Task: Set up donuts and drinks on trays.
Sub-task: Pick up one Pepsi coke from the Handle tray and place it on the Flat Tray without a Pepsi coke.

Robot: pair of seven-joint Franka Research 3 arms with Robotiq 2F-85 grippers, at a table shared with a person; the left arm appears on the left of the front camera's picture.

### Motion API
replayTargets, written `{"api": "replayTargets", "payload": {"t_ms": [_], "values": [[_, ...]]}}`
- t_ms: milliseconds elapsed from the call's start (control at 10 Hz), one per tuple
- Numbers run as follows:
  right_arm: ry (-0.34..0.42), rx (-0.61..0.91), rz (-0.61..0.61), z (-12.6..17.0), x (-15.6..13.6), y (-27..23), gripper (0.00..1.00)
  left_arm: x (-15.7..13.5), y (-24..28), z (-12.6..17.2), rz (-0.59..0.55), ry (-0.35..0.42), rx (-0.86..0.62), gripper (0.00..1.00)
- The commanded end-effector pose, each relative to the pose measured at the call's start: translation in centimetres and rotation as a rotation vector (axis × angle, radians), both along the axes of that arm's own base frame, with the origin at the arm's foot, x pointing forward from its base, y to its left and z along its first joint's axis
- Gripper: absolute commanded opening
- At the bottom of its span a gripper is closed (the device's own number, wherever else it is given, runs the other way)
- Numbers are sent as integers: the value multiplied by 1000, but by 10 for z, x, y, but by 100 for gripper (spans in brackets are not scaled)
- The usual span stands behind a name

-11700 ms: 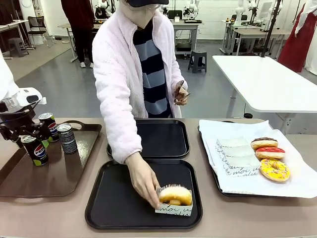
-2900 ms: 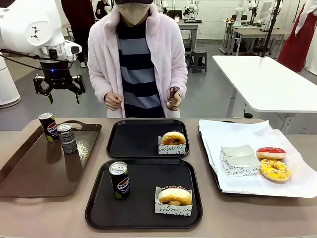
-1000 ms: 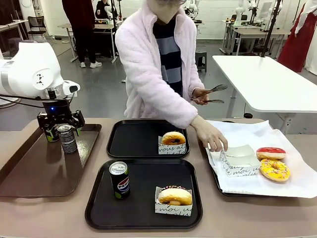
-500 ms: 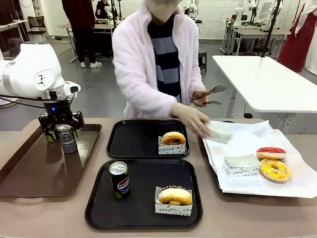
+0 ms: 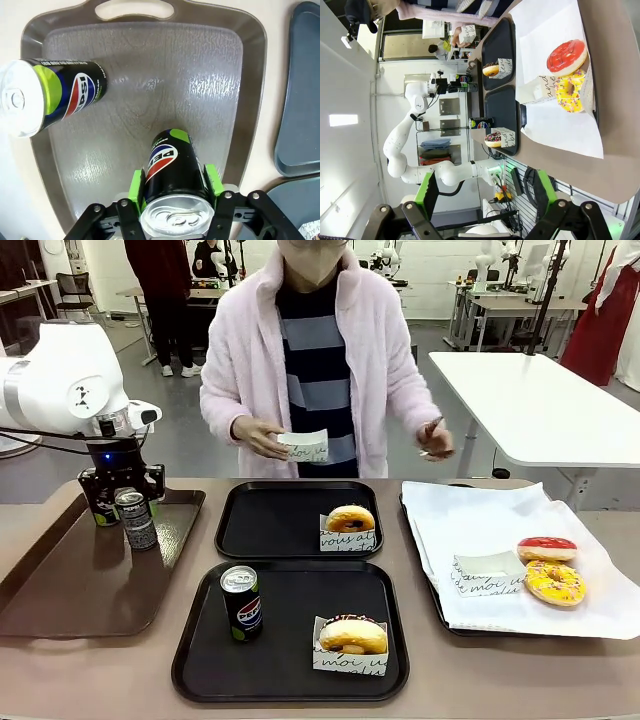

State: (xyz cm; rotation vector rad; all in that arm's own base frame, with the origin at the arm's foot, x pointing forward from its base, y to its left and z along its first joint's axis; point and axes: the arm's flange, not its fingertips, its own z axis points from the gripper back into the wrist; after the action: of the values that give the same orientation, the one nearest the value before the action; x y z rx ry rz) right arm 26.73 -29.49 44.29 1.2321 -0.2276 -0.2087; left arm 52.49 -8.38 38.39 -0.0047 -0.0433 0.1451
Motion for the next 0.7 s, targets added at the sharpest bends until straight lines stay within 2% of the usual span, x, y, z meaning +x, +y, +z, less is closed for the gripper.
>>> {"api": "replayTargets", "payload": {"t_ms": [0,200,400,600], "values": [[-6,11,4,0,-1,-1,100,-1,-4,15,28,16,18,0],[-6,11,4,0,-1,-1,100,-9,-9,60,-22,34,34,0],[-6,11,4,0,-1,-1,100,-31,-11,117,-68,-9,51,0],[-6,11,4,0,-1,-1,100,-35,-11,140,-67,-31,45,0]]}}
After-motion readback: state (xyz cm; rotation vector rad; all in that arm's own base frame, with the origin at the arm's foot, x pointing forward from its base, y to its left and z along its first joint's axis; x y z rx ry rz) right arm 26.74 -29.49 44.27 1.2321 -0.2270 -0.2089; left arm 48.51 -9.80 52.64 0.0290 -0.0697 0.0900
